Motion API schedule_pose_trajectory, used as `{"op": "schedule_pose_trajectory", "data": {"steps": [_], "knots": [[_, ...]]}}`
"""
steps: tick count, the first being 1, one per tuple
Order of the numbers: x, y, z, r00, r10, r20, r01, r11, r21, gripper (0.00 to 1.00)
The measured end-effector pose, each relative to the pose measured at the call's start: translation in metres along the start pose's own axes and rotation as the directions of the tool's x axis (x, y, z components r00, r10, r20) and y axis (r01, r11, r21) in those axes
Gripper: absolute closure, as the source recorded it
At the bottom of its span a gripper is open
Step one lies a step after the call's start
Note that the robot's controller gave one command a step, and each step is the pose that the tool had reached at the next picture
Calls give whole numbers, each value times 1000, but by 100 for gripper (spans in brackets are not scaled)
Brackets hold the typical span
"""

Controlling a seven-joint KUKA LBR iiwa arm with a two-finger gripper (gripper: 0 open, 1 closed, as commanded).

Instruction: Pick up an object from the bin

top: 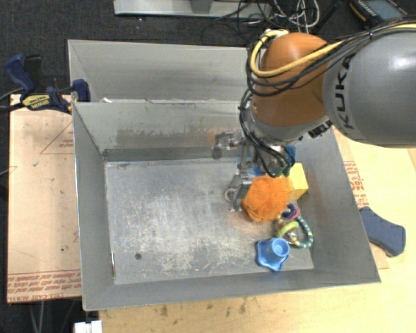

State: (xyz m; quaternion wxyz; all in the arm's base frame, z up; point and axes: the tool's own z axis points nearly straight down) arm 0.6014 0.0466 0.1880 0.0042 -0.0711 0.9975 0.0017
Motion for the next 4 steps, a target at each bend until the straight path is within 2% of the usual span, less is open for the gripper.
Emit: {"op": "schedule_pose_trajectory", "data": {"steps": [1, 2, 3, 4], "knots": [[0, -22, 29, 990, -143, -5, 143, 990, 3, 0], [29, -34, 46, 1000, 8, -6, -8, 1000, 1, 0], [22, -50, 88, 994, -113, -3, 113, 994, 3, 0], [22, -85, 114, 982, -191, -8, 191, 982, -1, 0]]}}
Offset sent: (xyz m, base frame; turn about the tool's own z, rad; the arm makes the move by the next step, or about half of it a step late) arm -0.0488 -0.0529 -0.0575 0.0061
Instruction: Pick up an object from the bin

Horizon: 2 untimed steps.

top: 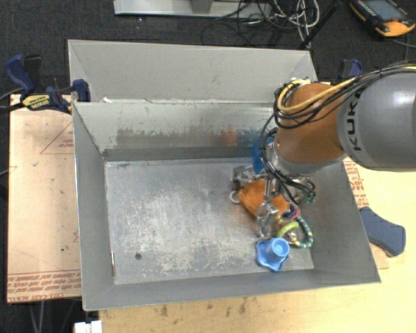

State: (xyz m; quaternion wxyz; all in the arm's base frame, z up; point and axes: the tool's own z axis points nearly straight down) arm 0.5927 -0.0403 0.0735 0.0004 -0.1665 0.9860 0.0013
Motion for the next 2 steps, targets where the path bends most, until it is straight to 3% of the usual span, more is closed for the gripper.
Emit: {"op": "schedule_pose_trajectory", "data": {"steps": [1, 2], "knots": [[-33, -18, 1, 977, 215, 0, -215, 977, -1, 100], [-33, -18, 1, 977, 215, 0, -215, 977, -1, 100]]}}
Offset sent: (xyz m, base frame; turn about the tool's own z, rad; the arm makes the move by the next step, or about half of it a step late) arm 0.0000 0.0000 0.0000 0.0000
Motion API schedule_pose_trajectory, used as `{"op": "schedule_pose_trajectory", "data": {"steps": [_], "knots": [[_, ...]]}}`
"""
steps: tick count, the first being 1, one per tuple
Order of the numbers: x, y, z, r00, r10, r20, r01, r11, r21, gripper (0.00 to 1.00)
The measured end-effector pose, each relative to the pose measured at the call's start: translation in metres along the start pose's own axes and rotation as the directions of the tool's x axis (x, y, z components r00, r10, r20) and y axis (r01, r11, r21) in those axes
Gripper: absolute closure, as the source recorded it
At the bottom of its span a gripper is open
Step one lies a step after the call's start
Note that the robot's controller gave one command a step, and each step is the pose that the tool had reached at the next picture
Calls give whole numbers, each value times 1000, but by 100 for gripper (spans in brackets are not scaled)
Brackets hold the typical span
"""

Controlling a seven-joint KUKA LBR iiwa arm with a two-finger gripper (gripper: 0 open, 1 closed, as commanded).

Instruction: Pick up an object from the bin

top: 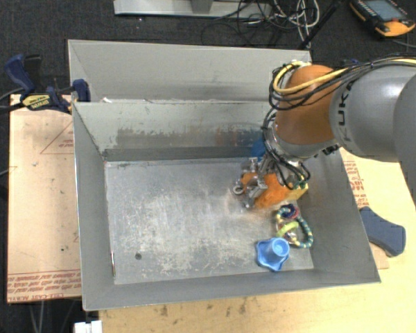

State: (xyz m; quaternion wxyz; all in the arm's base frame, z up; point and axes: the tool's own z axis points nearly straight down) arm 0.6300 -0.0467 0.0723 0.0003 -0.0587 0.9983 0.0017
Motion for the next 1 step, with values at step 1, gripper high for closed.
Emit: {"op": "schedule_pose_trajectory", "data": {"steps": [1], "knots": [[12, -10, -146, 996, -93, 6, 93, 996, 4, 100]]}}
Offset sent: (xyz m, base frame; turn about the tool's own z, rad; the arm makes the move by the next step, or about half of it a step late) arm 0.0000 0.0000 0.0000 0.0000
